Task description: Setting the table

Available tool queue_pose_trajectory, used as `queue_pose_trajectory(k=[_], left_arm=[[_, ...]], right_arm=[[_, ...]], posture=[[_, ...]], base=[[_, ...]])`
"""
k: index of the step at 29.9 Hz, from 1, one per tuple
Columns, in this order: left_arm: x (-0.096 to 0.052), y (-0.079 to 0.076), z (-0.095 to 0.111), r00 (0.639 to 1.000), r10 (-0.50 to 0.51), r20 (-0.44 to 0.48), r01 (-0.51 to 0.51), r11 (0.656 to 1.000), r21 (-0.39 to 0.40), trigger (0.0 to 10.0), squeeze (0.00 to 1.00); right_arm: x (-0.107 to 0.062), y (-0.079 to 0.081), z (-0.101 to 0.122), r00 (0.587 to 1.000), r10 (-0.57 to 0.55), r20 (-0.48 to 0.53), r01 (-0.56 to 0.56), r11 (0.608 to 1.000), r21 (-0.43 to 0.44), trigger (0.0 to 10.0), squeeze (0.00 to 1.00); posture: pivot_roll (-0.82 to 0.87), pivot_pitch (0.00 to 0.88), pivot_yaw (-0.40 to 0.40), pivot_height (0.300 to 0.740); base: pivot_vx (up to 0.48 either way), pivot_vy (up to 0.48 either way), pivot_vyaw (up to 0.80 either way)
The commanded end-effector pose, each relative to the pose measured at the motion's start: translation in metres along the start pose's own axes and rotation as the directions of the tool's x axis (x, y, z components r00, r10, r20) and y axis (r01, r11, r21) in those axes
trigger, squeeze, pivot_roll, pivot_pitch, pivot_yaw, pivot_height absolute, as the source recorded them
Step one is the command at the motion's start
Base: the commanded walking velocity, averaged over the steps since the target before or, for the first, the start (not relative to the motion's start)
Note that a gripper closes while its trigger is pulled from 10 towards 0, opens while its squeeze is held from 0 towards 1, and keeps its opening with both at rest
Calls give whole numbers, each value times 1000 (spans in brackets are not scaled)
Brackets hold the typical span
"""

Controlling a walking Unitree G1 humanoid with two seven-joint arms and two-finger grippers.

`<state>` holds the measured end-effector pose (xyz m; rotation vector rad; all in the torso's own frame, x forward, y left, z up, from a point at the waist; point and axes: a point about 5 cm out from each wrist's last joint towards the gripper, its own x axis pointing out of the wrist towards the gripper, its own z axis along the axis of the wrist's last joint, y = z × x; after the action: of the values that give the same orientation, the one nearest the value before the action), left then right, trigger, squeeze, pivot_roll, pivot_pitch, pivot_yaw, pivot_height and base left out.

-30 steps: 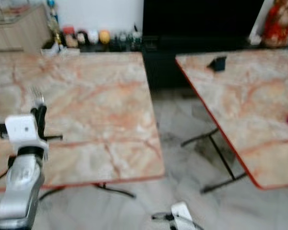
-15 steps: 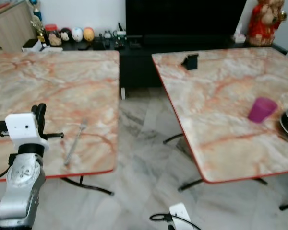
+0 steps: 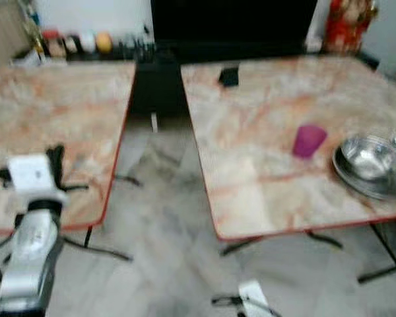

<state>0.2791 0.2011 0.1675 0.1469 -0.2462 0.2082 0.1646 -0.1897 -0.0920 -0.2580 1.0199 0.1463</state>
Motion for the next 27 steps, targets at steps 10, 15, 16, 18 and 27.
queue_pose_trajectory(k=[10,15,16,18,27], left_arm=[[-2,-1,-10,994,-65,-82,61,997,-50,10000,0],[-1,1,-9,994,-67,-83,63,997,-50,10000,0],[-1,1,-9,994,-67,-83,63,997,-50,10000,0],[-1,1,-9,994,-66,-83,62,997,-50,10000,0],[-2,-2,-11,993,-77,-92,72,996,-56,10000,0]], right_arm=[[1,5,3,1000,9,8,-10,1000,19,10000,0],[1,4,3,1000,7,9,-7,1000,23,10000,0],[1,4,3,1000,7,9,-7,1000,23,10000,0],[1,4,3,1000,7,9,-7,1000,22,10000,0],[1,4,3,1000,7,10,-7,1000,21,10000,0]], posture=[[14,0,-17,740],[13,0,-17,740],[13,0,-17,740],[12,0,-16,740],[14,0,-15,740]], base=[[0,0,0],[0,480,0],[0,480,0],[0,480,0],[0,480,0]])
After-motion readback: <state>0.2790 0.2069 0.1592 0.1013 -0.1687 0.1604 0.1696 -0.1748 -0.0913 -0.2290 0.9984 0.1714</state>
